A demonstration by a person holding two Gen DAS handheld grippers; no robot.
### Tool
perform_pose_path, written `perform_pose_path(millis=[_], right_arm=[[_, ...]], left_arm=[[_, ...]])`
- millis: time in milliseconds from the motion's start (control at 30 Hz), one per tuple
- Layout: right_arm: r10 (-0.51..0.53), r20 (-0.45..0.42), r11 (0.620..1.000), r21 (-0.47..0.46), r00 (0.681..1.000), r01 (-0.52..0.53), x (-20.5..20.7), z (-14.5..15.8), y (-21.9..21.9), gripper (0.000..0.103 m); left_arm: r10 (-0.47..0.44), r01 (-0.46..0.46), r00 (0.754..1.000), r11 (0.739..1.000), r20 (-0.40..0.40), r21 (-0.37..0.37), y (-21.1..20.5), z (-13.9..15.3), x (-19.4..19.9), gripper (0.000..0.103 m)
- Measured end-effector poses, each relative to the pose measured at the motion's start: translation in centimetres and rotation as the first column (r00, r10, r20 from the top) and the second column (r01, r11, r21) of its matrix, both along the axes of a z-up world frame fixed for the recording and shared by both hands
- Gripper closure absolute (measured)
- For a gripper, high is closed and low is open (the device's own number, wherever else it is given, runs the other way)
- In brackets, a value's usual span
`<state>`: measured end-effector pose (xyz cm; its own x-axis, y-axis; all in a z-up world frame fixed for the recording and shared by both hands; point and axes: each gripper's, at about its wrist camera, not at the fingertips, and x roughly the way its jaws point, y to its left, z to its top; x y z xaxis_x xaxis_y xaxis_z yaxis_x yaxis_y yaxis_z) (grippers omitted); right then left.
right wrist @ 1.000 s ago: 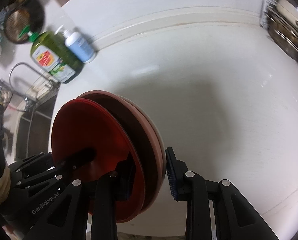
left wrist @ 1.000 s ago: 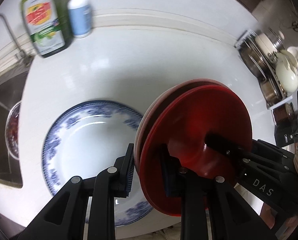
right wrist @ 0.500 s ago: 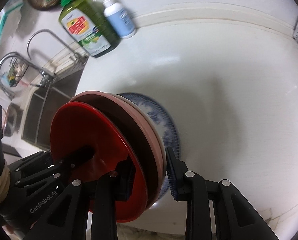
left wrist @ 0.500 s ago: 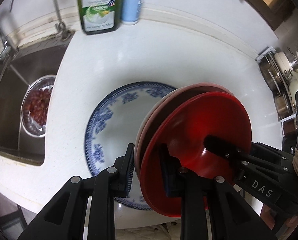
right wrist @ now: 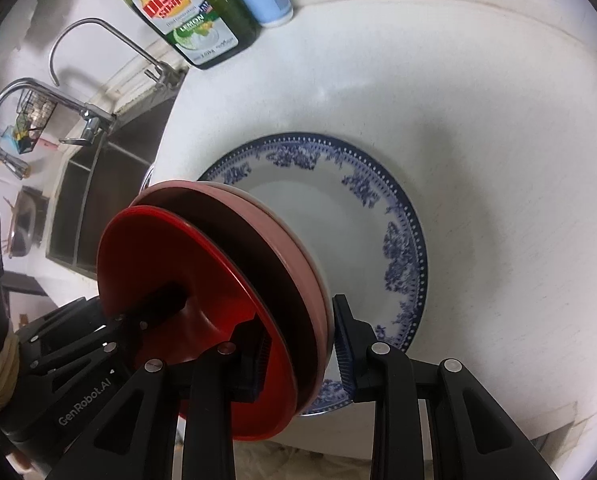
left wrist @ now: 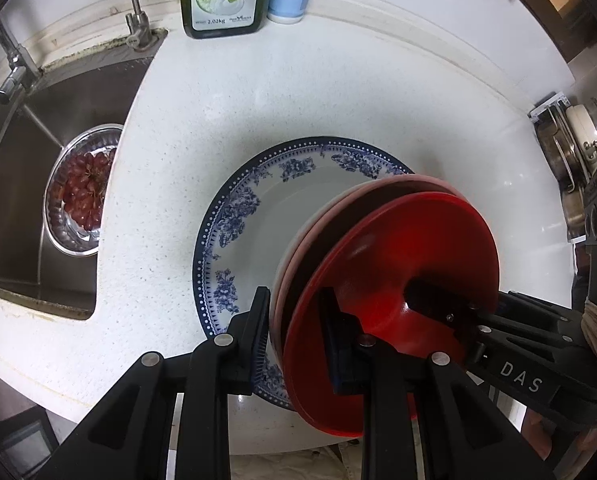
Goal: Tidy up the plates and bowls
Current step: 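Carry the bowl stack with both grippers over the blue-and-white plate stack, then lower the bowl stack onto the plates and open both grippers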
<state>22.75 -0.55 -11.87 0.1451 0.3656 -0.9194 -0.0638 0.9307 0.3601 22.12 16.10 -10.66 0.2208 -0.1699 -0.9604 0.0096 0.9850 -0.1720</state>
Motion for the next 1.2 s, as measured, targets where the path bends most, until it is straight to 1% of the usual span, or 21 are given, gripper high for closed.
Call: perform_pose_path(millis=[200, 267, 400, 500, 533, 567, 667, 700, 767, 800, 867, 900, 967, 1000, 1033, 1067, 1100, 1200], right_arm=[[-0.009, -0.037, 1.0, 0.001, 0.999, 0.009, 0.4, -0.8, -0.1, 0.072], [-0.01, -0.049, 1.0, 0.003, 0.999, 0.01, 0.6, -1.1, 0.0, 0.072], [-0.004, -0.033, 1.0, -0.001, 0.999, 0.004, 0.9, -1.1, 0.2, 0.071], [0.012, 0.003, 1.0, -0.025, 1.0, -0.012, 0.9, -0.6, 0.6, 0.071], [0.014, 0.01, 0.999, -0.03, 1.0, -0.013, 0.9, -0.5, 0.6, 0.071], [0.016, 0.023, 0.999, -0.033, 1.0, -0.015, 0.9, -0.3, 0.6, 0.071], [0.008, 0.061, 0.999, -0.038, 0.998, -0.006, 0.7, 0.3, 0.4, 0.07], [0.006, 0.076, 0.999, -0.039, 0.997, -0.003, 0.5, 0.6, 0.4, 0.066], [-0.004, 0.114, 0.998, -0.064, 0.993, 0.011, 0.1, 1.3, 0.3, 0.06], [-0.008, 0.133, 0.997, -0.074, 0.991, 0.018, -0.2, 1.7, 0.2, 0.059], [-0.025, 0.175, 0.995, -0.09, 0.984, 0.042, -1.0, 2.7, -0.3, 0.058], [-0.034, 0.196, 0.994, -0.094, 0.98, 0.054, -1.5, 3.2, -0.5, 0.058], [-0.055, 0.242, 0.992, -0.1, 0.969, 0.081, -2.3, 4.2, -1.1, 0.058], [-0.063, 0.277, 0.989, -0.108, 0.959, 0.096, -2.9, 4.8, -1.4, 0.058], [-0.068, 0.31, 0.987, -0.117, 0.948, 0.109, -3.5, 5.4, -1.5, 0.057], [-0.072, 0.336, 0.985, -0.124, 0.939, 0.12, -3.9, 5.9, -1.7, 0.052], [-0.083, 0.381, 0.982, -0.126, 0.921, 0.141, -4.5, 6.5, -2.1, 0.045], [-0.127, 0.459, 0.973, -0.112, 0.879, 0.2, -5.9, 7.6, -2.8, 0.033]], left_arm=[[-0.012, 0.012, 1.0, 1.0, -0.014, 0.003, -0.1, -0.6, 0.6, 0.079], [-0.009, 0.009, 1.0, 1.0, -0.026, -0.009, 0.2, -0.9, 0.9, 0.079], [-0.009, 0.008, 0.999, 1.0, -0.035, -0.017, 0.4, -1.2, 1.0, 0.079], [-0.017, 0.017, 1.0, 1.0, -0.006, -0.014, 0.5, -0.8, 0.9, 0.077], [-0.018, 0.018, 1.0, 1.0, 0.012, -0.003, 0.5, -0.5, 0.8, 0.075], [-0.015, 0.015, 0.999, 1.0, 0.029, 0.006, 0.6, -0.2, 0.8, 0.069], [-0.018, 0.016, 0.996, 1.0, 0.089, 0.025, 0.8, 0.7, 0.4, 0.061], [-0.02, 0.017, 0.994, 0.999, 0.107, 0.031, 1.0, 1.0, 0.4, 0.06], [-0.02, 0.013, 0.988, 0.999, 0.151, 0.041, 1.1, 1.8, -0.1, 0.051], [-0.018, 0.011, 0.985, 0.999, 0.171, 0.042, 1.0, 2.2, -0.3, 0.049], [-0.025, 0.015, 0.973, 0.999, 0.23, 0.043, 1.1, 3.4, -1.0, 0.038], [-0.029, 0.017, 0.965, 0.999, 0.261, 0.05, 1.1, 3.9, -1.4, 0.036], [-0.043, 0.019, 0.941, 0.997, 0.336, 0.074, 0.8, 5.1, -2.4, 0.026], [-0.048, 0.015, 0.924, 0.996, 0.378, 0.089, 0.7, 5.7, -3.1, 0.023], [-0.047, 0.008, 0.914, 0.995, 0.402, 0.097, 0.5, 6.1, -3.5, 0.02], [-0.047, 0.0, 0.897, 0.994, 0.44, 0.107, 0.3, 6.6, -4.2, 0.017], [-0.047, -0.007, 0.883, 0.994, 0.467, 0.113, 0.2, 7.0, -4.7, 0.015], [-0.031, -0.045, 0.842, 0.991, 0.538, 0.128, -0.1, 8.0, -6.6, 0.01]])
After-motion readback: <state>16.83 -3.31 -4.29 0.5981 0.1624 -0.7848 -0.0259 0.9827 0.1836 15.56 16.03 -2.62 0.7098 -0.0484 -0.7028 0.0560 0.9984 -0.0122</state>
